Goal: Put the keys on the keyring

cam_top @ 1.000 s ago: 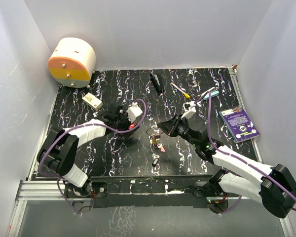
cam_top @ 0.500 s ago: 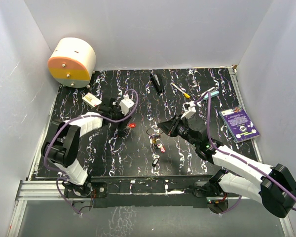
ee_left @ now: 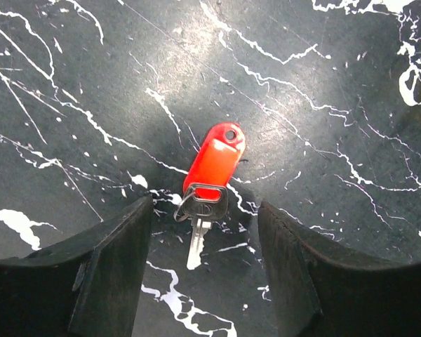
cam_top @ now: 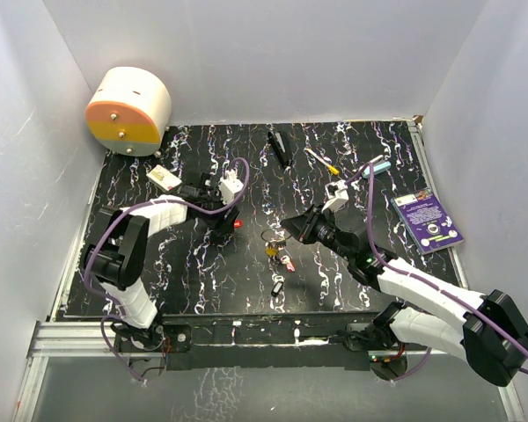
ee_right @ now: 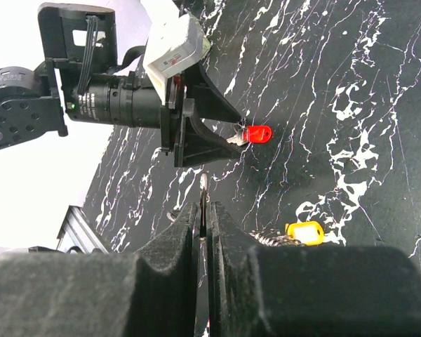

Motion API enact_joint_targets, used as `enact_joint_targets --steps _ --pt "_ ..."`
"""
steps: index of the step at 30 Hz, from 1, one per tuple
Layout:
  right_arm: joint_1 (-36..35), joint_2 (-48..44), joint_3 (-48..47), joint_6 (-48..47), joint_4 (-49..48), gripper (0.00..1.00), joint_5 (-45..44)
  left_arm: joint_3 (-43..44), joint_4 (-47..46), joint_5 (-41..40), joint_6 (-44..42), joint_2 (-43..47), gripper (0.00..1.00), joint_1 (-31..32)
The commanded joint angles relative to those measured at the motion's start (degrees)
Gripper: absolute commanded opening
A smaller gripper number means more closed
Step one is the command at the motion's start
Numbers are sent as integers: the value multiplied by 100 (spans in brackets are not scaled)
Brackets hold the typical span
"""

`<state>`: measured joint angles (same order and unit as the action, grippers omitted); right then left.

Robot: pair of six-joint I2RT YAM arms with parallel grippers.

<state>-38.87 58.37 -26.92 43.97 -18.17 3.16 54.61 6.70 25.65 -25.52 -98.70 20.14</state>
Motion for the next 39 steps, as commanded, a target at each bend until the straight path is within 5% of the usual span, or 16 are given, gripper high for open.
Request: enact_joint_targets --steps 1,18,26,39 --pt "29 -101 -182 -11 -543 8 -35 330 83 253 -50 -74 59 -6" --pt "28 -92 -142 -6 -542 8 -45 349 331 217 -171 -195 39 -26" --pt "28 -67 -165 15 -559 8 -18 529 346 160 -29 -563 6 -25" --pt "28 -88 -192 -249 -551 8 122 1077 1104 725 375 -309 0 -28"
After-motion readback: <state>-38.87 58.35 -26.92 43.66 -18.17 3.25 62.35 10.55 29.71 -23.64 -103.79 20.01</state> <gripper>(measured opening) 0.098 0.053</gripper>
